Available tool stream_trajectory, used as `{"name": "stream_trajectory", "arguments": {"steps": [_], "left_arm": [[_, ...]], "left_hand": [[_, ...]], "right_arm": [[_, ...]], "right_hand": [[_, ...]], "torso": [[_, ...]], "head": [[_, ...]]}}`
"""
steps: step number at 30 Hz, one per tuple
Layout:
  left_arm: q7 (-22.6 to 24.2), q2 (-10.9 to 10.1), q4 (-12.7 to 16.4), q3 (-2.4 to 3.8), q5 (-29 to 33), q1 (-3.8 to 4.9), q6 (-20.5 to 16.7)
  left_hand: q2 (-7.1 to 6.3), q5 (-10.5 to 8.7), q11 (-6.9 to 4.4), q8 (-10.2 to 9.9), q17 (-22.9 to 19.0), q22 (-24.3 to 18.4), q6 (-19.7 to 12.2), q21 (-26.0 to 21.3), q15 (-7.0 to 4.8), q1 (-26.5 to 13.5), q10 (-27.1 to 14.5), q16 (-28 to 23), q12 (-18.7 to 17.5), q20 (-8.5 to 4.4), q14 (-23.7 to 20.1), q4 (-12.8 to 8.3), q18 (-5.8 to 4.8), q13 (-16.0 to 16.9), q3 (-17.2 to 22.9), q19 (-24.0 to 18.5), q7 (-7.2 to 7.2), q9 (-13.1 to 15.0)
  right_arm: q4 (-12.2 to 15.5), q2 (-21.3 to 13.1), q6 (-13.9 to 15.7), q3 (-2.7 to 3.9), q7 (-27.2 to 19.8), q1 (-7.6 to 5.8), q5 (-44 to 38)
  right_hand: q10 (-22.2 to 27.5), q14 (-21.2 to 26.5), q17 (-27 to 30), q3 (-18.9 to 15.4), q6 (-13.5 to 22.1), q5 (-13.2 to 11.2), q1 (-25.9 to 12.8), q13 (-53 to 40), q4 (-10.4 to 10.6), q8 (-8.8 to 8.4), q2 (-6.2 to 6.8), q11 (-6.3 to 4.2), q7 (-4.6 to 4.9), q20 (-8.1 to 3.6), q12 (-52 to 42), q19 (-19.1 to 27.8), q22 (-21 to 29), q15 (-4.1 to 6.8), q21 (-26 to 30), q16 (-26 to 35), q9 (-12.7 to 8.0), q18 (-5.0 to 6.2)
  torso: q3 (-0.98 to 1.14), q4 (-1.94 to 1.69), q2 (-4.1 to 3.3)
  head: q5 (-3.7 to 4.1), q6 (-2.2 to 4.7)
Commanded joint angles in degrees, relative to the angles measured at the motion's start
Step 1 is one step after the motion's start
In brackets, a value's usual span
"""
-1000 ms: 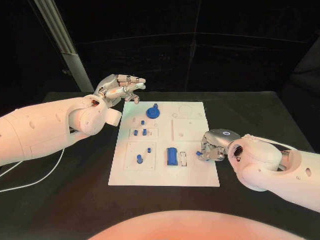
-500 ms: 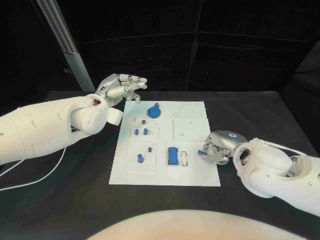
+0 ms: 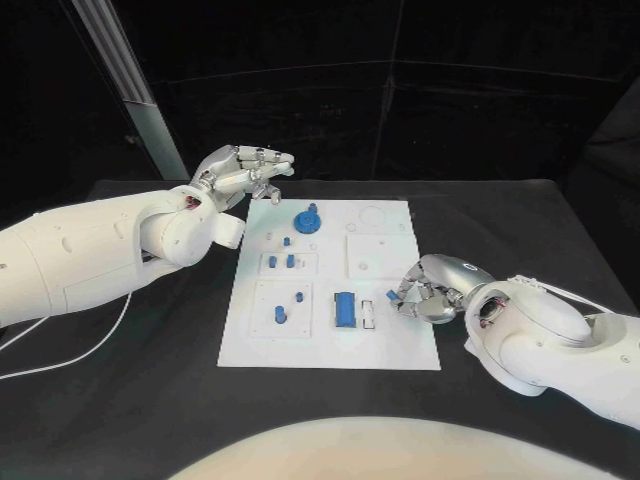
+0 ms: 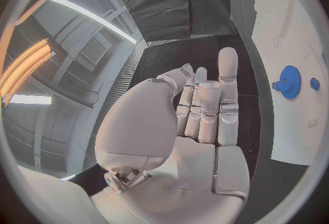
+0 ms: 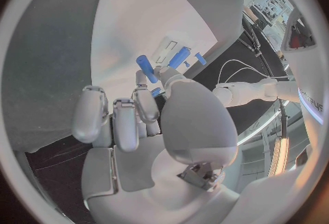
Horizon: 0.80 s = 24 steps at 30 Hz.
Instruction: Assemble the parts on the task board
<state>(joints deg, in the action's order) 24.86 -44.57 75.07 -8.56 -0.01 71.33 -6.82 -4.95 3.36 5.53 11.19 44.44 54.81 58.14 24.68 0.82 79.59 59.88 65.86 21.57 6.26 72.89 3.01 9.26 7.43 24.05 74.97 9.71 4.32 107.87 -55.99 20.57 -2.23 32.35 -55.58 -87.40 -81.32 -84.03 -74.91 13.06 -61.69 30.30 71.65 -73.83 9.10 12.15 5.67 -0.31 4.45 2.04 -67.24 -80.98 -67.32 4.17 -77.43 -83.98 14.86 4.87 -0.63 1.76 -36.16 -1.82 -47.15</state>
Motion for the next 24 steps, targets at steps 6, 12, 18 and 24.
{"name": "stream_trajectory", "arguments": {"steps": [6, 12, 18, 24], "left_arm": [[0.1, 0.1, 0.1, 0.03, -0.1, 0.09, 0.7], [0.0, 0.1, 0.2, 0.03, -0.2, 0.1, 0.9], [-0.2, 0.1, 0.3, 0.03, -0.8, 0.1, 1.2], [-0.3, 0.0, 0.3, 0.03, -1.0, 0.1, 1.3]], "left_hand": [[0.21, 0.13, -0.07, 0.4, -0.1, 0.1, -0.4, -0.3, -0.1, -0.1, -0.5, 0.1, 0.2, -0.02, -0.4, -0.1, 1.07, 0.1, 0.4, -0.4, 0.0, 0.0], [0.2, 0.13, -0.07, 0.4, -0.1, 0.1, -0.4, -0.3, -0.1, -0.1, -0.5, 0.1, 0.3, -0.02, -0.5, -0.2, 1.07, 0.1, 0.4, -0.4, 0.0, 0.0], [0.17, 0.12, -0.05, 0.4, -0.2, 0.1, -0.5, -0.3, -0.1, 0.0, -0.6, 0.1, 0.3, -0.02, -0.5, -0.3, 1.07, 0.1, 0.5, -0.4, 0.03, 0.0], [0.17, 0.12, -0.05, 0.4, -0.2, 0.1, -0.5, -0.3, -0.1, 0.0, -0.6, 0.1, 0.3, -0.02, -0.5, -0.3, 1.07, 0.1, 0.5, -0.4, 0.03, 0.0]], "right_arm": [[-1.6, 2.1, -1.7, 0.01, -1.6, -0.09, 8.1], [-3.0, 4.3, -2.9, 0.0, -1.5, -0.09, 9.1], [-3.8, 5.7, -3.5, 0.01, -1.1, -0.09, 8.9], [-4.1, 6.5, -3.6, 0.01, -1.1, -0.08, 8.7]], "right_hand": [[-1.1, -4.0, -4.6, 0.1, -2.1, 1.9, -2.3, -0.4, 1.4, 0.17, -0.02, -0.34, -0.53, -0.16, -0.8, -0.4, -0.2, 0.26, -0.4, -0.6, 0.5, -0.39], [-1.7, -4.1, -5.2, 0.1, -3.3, 2.4, -2.9, -1.1, 1.7, 0.59, -0.29, -0.8, -1.1, -0.42, -1.7, -0.6, -0.4, 0.61, -0.5, -0.8, 0.9, -0.43], [-1.9, -4.1, -5.4, 0.1, -4.1, 2.7, -3.2, -1.4, 1.7, 0.89, -0.27, -1.08, -1.44, -0.61, -2.0, -0.6, -0.5, 0.83, -0.6, -1.0, 1.3, -0.45], [-2.0, -4.1, -5.5, 0.1, -4.2, 2.7, -3.2, -1.4, 1.7, 0.93, -0.29, -1.12, -1.49, -0.65, -2.0, -0.6, -0.5, 0.87, -0.6, -1.0, 1.3, -0.44]], "torso": [[0.0, -0.07, 0.0], [-0.02, 0.0, 0.02], [0.0, -0.02, -0.04], [0.04, 0.0, 0.01]], "head": [[0.12, 0.04], [0.27, -0.04], [0.19, -0.16], [0.15, -0.23]]}}
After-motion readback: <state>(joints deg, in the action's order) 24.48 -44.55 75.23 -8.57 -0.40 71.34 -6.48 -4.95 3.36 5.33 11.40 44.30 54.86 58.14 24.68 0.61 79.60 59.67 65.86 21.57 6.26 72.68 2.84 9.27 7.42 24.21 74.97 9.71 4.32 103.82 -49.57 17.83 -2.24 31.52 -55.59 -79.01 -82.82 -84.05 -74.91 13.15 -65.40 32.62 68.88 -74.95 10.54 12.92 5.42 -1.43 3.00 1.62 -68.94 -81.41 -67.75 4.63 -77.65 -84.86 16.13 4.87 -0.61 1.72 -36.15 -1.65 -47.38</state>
